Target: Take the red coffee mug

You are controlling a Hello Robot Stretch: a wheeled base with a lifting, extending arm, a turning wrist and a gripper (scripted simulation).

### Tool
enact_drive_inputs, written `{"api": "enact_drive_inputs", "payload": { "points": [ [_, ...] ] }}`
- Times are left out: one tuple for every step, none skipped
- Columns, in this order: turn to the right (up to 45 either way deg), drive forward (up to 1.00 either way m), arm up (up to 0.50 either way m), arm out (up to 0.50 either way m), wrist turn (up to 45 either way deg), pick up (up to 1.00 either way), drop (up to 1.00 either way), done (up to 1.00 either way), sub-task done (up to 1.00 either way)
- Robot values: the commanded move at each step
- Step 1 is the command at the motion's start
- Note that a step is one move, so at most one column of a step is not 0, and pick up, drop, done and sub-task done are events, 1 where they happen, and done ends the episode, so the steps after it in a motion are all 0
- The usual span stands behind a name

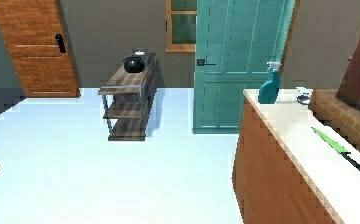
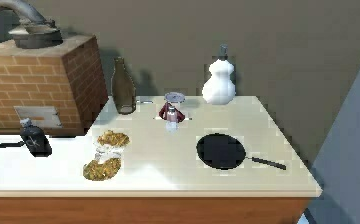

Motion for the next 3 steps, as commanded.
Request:
{"api": "enact_drive_inputs", "payload": {
  "points": [
    [0.0, 0.0, 0.5, 0.0, 0.0, 0.0, 0.0, 0.0, 0.0],
    [0.0, 0.0, 0.38, 0.0, 0.0, 0.0, 0.0, 0.0, 0.0],
    [0.0, 0.0, 0.0, 0.44, 0.0, 0.0, 0.0, 0.0, 0.0]
  ]
}}
